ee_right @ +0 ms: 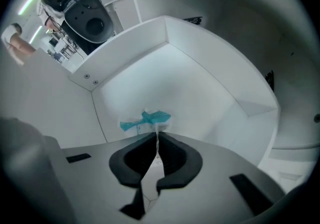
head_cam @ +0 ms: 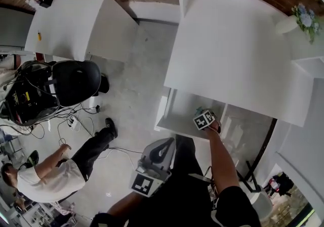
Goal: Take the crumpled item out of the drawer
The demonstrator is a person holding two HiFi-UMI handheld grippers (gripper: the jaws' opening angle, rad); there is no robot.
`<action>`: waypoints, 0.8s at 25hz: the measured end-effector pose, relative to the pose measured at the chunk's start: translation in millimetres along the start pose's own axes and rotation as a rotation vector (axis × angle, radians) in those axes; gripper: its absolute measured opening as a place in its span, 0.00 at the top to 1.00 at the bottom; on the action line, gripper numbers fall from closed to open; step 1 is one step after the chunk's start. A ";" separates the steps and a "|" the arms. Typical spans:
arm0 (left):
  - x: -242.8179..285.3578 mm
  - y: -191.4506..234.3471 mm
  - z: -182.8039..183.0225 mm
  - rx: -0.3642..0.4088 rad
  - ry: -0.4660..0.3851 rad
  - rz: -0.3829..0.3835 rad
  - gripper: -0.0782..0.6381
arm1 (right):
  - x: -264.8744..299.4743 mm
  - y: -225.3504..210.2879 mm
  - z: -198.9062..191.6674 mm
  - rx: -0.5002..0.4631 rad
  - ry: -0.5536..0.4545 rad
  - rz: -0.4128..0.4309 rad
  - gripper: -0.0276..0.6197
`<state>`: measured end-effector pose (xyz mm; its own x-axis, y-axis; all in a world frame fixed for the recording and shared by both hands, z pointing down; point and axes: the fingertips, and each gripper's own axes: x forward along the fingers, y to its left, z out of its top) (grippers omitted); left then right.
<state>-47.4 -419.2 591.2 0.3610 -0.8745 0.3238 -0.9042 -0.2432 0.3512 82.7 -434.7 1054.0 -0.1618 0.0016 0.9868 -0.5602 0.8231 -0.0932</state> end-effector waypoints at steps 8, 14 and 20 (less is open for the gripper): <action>-64.9 -18.8 8.7 0.014 -0.082 -0.024 0.86 | -62.9 3.4 22.5 -0.044 -0.119 -0.122 0.93; -154.6 -36.2 14.2 0.044 -0.169 -0.045 0.86 | -158.6 42.5 28.2 0.007 -0.291 -0.232 0.93; -255.9 -54.0 1.1 0.092 -0.250 -0.106 0.86 | -282.4 113.4 9.0 0.140 -0.563 -0.337 0.93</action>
<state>-91.1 -182.7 488.4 0.3977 -0.9157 0.0585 -0.8854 -0.3662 0.2862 57.6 -346.9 763.6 -0.3374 -0.5700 0.7492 -0.7482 0.6453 0.1540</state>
